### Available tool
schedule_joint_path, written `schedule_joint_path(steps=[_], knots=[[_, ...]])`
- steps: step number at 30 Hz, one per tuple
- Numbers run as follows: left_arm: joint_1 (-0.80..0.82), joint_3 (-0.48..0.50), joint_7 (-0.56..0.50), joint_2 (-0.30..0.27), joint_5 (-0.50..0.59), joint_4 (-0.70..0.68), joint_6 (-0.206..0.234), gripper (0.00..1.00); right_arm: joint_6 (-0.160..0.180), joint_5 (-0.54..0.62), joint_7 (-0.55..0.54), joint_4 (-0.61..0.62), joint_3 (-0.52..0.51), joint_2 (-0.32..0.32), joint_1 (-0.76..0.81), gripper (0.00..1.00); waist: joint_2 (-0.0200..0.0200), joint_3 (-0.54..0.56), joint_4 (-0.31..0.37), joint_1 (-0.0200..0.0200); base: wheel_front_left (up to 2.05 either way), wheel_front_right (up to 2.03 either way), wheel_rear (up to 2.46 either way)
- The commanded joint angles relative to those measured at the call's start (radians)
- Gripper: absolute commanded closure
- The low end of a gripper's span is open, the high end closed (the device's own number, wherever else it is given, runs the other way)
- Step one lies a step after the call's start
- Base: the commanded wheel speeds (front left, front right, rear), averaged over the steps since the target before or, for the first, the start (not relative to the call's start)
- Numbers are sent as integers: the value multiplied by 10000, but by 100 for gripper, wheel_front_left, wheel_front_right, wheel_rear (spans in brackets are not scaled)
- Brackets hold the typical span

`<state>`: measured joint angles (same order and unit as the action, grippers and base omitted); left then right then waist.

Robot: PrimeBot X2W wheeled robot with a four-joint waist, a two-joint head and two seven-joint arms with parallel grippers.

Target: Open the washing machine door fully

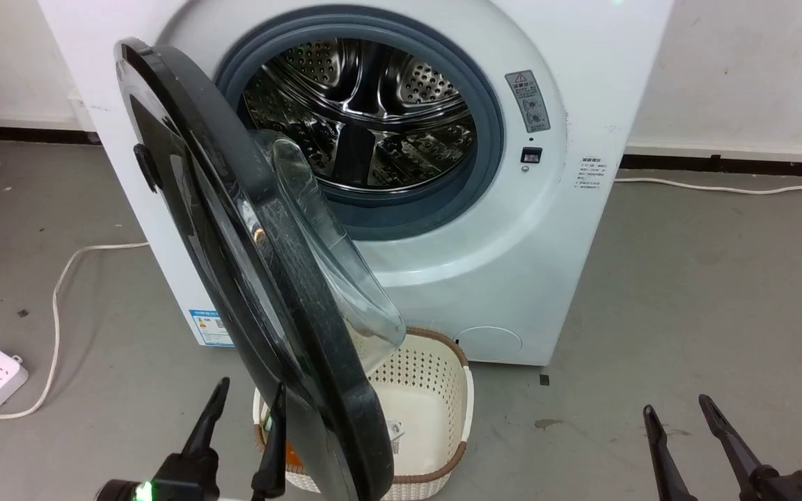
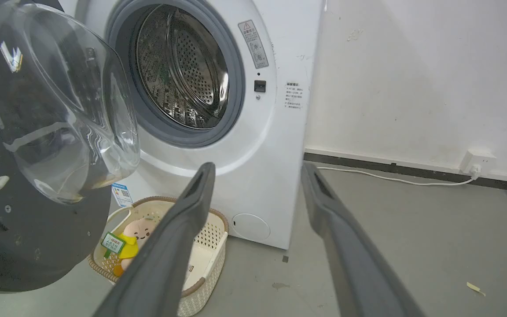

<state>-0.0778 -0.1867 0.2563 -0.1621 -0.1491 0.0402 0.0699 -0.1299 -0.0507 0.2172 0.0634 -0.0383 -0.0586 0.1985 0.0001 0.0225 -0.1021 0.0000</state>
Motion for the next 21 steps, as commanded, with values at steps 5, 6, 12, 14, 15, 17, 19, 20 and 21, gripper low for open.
schedule_joint_path(steps=[5,6,12,14,15,17,19,20,21], knots=[[-67,216,55,68,-83,-421,-93,100,-8,-103,118,-120,-55,77,-27,0,-1,76,-130,0,0,0,0],[-16,394,55,115,-51,-861,-41,100,-8,-162,124,-121,-84,79,-59,0,-1,91,-161,0,0,0,0],[483,1211,55,352,13,-2875,111,100,-8,-282,147,-133,-185,81,-116,0,-1,76,-223,0,0,0,0],[764,1418,55,454,23,-3610,116,100,-8,-303,147,-116,-201,82,-118,0,-1,63,-226,0,0,0,0],[914,1478,55,494,52,-3961,107,100,-8,-313,144,-111,-210,82,-119,0,-1,59,-226,0,0,0,0],[1210,1504,55,556,117,-4584,60,100,-8,-327,130,-102,-214,82,-123,0,-1,48,-218,0,0,0,0],[1604,1365,55,617,177,-5247,-62,100,-8,-340,110,-101,-205,82,-134,0,-1,35,-204,0,0,0,0],[1685,1252,55,637,184,-5374,-102,100,-8,-345,107,-105,-201,82,-137,0,-1,36,-199,0,0,0,0],[1751,1110,45,652,198,-5470,-147,100,-8,-359,102,-114,-194,82,-136,0,-1,36,-195,0,0,0,0]])
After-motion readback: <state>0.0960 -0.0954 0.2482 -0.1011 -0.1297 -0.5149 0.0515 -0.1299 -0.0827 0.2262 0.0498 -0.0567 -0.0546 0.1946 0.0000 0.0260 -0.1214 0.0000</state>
